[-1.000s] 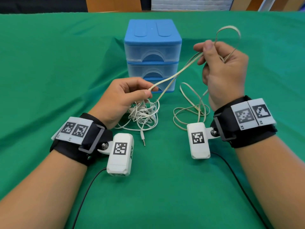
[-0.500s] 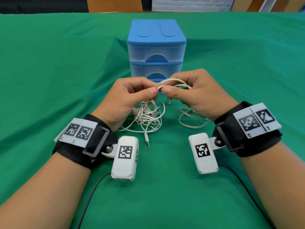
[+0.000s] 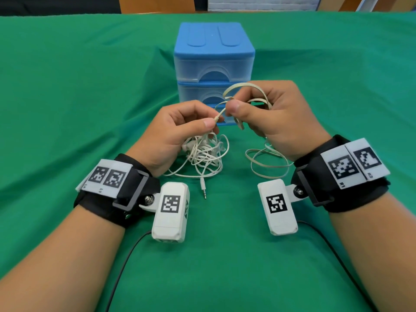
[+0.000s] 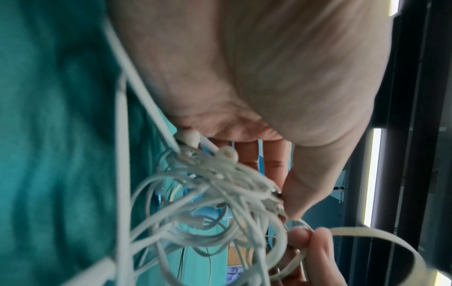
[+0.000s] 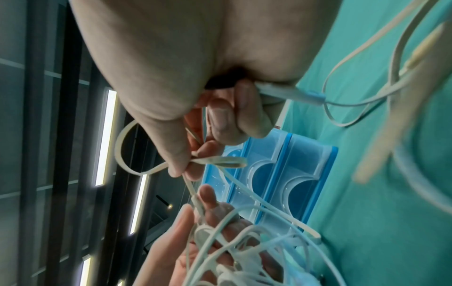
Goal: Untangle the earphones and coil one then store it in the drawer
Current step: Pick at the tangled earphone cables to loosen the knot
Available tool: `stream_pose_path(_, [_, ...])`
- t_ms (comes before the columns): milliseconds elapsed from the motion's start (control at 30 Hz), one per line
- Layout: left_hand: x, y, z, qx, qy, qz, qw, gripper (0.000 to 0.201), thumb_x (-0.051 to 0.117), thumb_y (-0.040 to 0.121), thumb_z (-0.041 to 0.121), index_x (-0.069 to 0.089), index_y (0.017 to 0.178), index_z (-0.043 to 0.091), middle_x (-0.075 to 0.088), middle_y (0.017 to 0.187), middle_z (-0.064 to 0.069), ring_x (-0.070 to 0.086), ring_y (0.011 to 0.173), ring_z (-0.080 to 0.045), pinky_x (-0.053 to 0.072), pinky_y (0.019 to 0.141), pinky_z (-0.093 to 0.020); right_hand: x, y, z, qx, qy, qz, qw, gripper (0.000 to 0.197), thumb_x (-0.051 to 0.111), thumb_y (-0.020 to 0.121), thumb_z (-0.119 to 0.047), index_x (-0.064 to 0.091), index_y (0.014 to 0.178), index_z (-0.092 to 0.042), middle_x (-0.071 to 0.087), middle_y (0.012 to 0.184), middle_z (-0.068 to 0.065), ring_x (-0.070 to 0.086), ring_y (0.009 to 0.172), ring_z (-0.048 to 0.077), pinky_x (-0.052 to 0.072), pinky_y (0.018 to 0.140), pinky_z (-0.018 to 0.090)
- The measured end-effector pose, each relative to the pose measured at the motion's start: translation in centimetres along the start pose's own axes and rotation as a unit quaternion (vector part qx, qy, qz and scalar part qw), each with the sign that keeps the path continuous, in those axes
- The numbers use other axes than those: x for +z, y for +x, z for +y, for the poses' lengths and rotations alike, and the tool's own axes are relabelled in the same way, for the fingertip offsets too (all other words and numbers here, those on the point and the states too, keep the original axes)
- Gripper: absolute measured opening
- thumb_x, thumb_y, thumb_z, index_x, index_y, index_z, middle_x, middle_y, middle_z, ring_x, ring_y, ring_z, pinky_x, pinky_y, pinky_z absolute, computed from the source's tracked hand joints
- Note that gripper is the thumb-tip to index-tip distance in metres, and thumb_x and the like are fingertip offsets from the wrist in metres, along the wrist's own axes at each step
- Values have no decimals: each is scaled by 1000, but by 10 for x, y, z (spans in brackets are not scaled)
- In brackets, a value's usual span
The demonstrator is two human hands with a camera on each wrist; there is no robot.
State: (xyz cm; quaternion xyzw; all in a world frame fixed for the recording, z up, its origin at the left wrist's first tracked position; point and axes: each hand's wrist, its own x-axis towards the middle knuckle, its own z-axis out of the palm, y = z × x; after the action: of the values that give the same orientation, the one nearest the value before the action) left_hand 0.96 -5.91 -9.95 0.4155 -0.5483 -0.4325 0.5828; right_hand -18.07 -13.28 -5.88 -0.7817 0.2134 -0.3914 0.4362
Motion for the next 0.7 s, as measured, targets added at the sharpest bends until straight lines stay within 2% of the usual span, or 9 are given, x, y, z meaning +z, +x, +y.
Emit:
stream_pose_path(67, [1,-1,-1,-4,0,-5,1000,8,65,85,5,68,92,7,71,84,-1,64,79,-13,50,79,-24,1,-1,-1,-13,17,-8,1000,16,65,94,-5,67,81,4,58,58,-4,45,44,-1,32,50,6])
stream_pose_path(200, [0,0,-3,-3,3,-12,1000,11,65,84,2,68,92,9,74,91,0,67,89,-13,50,88,-26,6,1,1,-13,30,-28,999,15,62,96,-3,65,82,1,60,67,8,45,45,-1,32,50,6])
stream_pose_path(267, [-1,1,-4,-4,12,-9,1000,10,65,84,3,68,93,7,74,92,0,67,93,-13,49,90,-26,7,3,3,-9,30,-11,999,14,61,97,-4,64,84,1,60,65,-2,44,45,-1,32,49,7])
stream_pose_path(300, [-1,1,-5,-8,16,-6,1000,10,65,84,3,67,94,6,75,93,0,67,93,-12,50,89,-25,7,4,4,-12,25,-3,1000,14,60,97,-4,64,84,1,60,65,-7,45,45,-1,32,50,6])
stream_pose_path(433, [-2,1,-9,-28,7,11,1000,12,69,82,2,68,94,4,73,89,0,64,79,-11,51,79,-24,12,4,3,-8,6,-27,1000,14,58,97,2,63,84,3,59,66,-2,51,45,-4,36,50,4])
stream_pose_path(500, [-3,2,-10,-29,-1,12,1000,15,73,80,2,69,94,4,71,85,-3,63,75,-12,51,76,-25,13,3,4,26,-14,-59,998,14,61,96,0,63,83,5,55,55,-17,47,42,-3,34,47,5])
stream_pose_path(567, [-4,2,-11,-23,-5,13,1000,17,78,79,4,73,94,10,72,88,-4,65,78,-14,52,78,-26,12,3,7,66,-27,-71,995,17,63,95,-3,62,81,5,47,44,-19,44,39,-1,32,45,6])
stream_pose_path(700, [-4,3,-10,-16,-2,41,999,19,78,76,2,71,92,10,67,86,-5,61,74,-11,51,74,-20,10,5,14,79,-42,0,996,16,64,93,-4,63,77,0,48,47,-17,44,41,-1,33,46,6])
